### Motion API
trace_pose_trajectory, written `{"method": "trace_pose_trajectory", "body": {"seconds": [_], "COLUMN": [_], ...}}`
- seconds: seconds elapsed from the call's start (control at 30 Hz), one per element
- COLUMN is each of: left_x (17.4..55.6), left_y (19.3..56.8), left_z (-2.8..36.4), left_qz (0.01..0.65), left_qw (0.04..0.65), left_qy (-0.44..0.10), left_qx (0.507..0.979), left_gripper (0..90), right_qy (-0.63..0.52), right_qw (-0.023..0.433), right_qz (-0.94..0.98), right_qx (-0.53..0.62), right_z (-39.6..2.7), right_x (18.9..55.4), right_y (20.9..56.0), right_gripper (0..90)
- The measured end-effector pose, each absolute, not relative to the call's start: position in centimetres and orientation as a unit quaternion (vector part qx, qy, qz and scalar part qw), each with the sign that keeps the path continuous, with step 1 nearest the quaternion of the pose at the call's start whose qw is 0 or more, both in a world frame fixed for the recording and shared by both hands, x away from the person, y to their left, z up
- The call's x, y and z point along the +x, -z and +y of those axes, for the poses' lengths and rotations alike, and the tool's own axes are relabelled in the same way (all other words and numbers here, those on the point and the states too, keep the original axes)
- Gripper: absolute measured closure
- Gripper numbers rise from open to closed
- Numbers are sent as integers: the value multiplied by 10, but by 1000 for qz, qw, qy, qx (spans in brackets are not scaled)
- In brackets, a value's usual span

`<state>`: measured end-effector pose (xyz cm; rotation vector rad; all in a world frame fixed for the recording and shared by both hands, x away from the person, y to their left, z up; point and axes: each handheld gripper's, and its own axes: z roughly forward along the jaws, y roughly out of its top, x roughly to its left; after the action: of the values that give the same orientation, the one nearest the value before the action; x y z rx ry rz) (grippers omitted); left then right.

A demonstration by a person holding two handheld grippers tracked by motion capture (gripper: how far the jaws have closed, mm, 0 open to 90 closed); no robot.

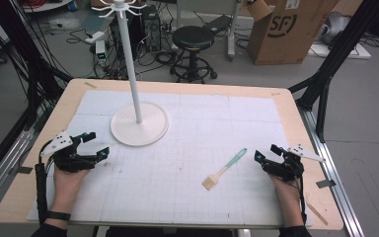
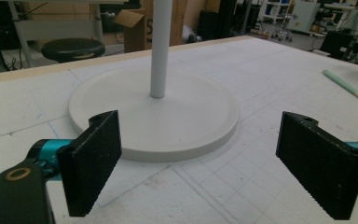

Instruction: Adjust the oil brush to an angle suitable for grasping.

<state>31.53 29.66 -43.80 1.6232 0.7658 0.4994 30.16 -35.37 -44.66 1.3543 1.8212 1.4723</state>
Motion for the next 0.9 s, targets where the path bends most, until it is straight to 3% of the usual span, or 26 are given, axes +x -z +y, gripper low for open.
{"method": "trace_pose_trajectory", "body": {"seconds": [0.9], "left_x": [307], "left_y": [425], "left_z": [290], "left_qz": [326], "left_qw": [624], "left_qy": [-212], "left_qx": [678], "left_gripper": [145], "right_qy": [-532], "right_qw": [208], "right_qz": [660], "right_qx": [487], "right_z": [-353], "right_x": [303], "right_y": [448], "right_gripper": [168]}}
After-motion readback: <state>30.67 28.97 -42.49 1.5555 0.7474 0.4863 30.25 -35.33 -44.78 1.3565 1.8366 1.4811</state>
